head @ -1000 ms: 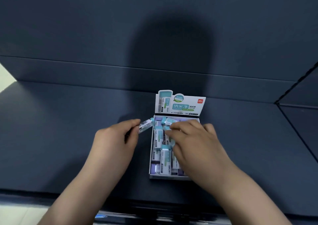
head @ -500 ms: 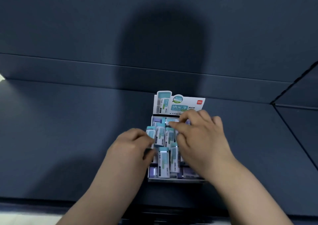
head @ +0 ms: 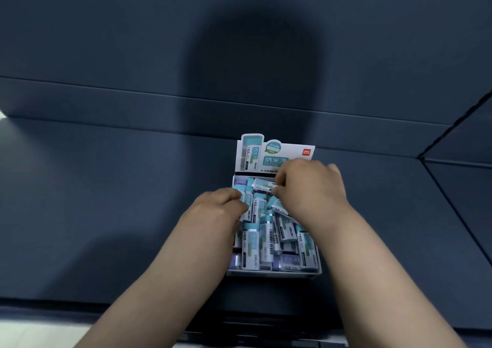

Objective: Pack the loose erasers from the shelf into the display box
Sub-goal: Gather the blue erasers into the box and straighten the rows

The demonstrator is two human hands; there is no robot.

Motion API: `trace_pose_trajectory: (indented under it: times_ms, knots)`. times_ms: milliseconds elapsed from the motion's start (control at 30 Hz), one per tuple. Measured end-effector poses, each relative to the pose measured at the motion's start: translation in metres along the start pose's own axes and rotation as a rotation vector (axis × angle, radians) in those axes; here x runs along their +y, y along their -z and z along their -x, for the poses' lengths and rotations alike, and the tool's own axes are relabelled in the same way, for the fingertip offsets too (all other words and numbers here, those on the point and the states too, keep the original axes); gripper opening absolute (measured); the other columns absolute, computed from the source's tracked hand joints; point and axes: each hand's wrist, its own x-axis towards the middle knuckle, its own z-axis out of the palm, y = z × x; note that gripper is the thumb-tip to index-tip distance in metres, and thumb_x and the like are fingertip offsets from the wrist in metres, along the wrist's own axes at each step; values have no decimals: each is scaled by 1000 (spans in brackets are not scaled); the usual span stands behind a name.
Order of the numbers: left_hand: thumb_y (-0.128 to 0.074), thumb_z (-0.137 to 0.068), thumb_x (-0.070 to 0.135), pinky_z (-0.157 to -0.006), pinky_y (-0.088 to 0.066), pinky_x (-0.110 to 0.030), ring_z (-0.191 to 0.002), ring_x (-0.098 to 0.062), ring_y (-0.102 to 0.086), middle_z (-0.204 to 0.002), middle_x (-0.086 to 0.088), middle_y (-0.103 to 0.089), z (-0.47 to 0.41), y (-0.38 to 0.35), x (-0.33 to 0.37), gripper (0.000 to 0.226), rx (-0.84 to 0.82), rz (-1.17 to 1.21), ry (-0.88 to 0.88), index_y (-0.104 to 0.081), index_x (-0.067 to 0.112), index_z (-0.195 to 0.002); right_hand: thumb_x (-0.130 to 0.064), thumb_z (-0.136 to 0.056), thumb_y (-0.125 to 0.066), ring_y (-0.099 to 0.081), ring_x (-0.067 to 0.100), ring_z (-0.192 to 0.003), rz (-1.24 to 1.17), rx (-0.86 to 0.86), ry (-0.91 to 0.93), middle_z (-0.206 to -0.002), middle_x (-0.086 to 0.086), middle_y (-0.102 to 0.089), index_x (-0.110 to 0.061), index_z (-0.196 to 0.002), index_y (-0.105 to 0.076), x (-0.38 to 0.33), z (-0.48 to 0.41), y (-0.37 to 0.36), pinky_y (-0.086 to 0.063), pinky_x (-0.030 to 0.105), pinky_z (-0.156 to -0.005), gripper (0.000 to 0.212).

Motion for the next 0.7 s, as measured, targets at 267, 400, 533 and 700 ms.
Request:
trace_pose_trajectory:
  times_ms: [267, 400, 533, 700]
  knots:
    - [-85, -47, -8, -59, -55, -31, -72, -24, -70, -89, -5, -72, 2, 3, -1, 39, 32, -1, -5, -74, 9, -80, -23, -72, -71, -60, 6, -78, -563, 57, -131, -78, -15, -63, -30, -81, -60, 6, 15, 11, -49, 22, -74, 16]
    - [-85, -45, -12, -66, -55, -31, -82, -24, -70, -96, -4, -72, -4, -4, -4, 51, 12, -31, 6, -74, 10, -89, -25, -70, -77, -55, 1, -60, -807, 118, -232, -70, -13, -64, -28, -79, -63, 21, 38, 18, -41, 9, -57, 17]
    - [-84, -46, -11, -65, -55, -27, -86, -22, -69, -99, -2, -71, -14, -11, -6, 53, -3, -34, 5, -73, 11, -93, -21, -69, -78, -52, -1, -55, -915, 179, -323, -63, -11, -65, -26, -71, -66, 33, 58, 7, -42, 11, -56, 13]
    - [-82, -44, -11, -65, -56, -34, -90, -26, -68, -105, -5, -70, -18, -5, -5, 58, -47, -94, -11, -73, 14, -96, -16, -72, -73, -54, 2, -55, -1012, 353, -387, -61, -8, -63, -24, -68, -64, 36, 59, 2, -44, 10, -57, 13]
